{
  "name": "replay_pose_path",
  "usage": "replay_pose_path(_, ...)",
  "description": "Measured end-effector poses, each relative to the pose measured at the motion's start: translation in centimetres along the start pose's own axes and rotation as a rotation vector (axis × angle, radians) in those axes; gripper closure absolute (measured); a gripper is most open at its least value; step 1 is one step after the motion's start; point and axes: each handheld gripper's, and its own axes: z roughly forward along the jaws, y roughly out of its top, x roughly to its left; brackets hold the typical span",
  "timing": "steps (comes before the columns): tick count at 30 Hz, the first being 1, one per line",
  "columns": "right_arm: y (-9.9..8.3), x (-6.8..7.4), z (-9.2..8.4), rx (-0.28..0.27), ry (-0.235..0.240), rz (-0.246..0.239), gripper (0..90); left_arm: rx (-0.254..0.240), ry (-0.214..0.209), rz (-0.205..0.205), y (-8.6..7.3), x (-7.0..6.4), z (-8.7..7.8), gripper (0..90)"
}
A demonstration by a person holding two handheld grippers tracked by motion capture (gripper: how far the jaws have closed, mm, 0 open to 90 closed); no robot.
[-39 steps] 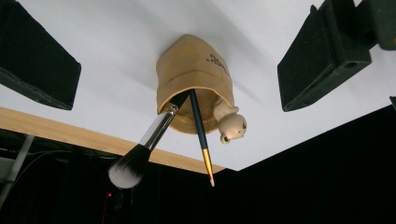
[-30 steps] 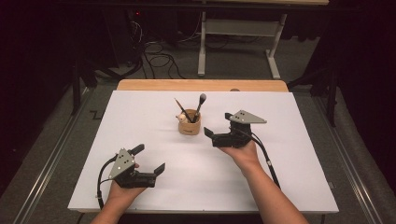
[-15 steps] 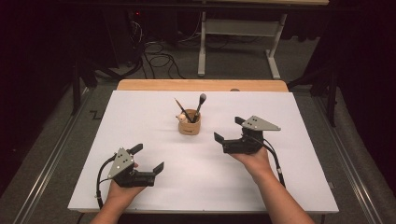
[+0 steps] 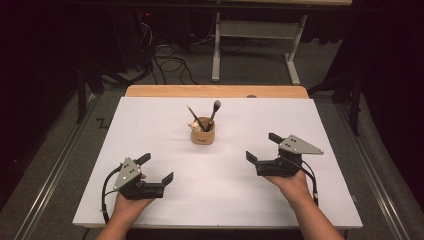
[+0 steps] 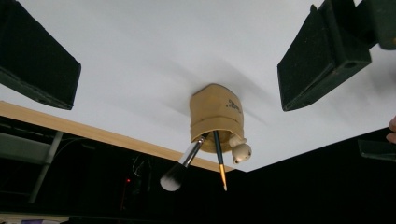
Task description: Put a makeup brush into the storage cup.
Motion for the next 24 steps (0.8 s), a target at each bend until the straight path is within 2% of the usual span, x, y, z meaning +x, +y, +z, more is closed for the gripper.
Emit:
replay_pose_path(13,-1.9,-0.7,-3.9,-0.033,-0.038,0.022,0.3,-0.009,0.003,-0.014,0.2,-0.1,-0.4,0.5)
replay_pose_path(16,-2.6,-0.6,-4.6,-0.058,-0.058,0.017,0.3,-0.01,0.006,-0.016,0.2,-0.1,-0.4,0.5)
replay_pose_path(18,-3.2,-0.8,-5.1,-0.075,-0.053,0.036,0.3,-0.012,0.009,-0.022,0.2,-0.1,-0.4,0.5)
replay_pose_path(19,-3.3,-0.9,-5.4,-0.08,-0.05,0.055,0.3,-0.01,0.011,-0.021,0.2,-0.1,-0.4,0.5)
replay_pose_path(24,-4.0,-1.2,-6.8,-0.091,-0.076,0.058,0.3,-0.001,0.008,-0.004,0.2,-0.4,-0.2,0.5)
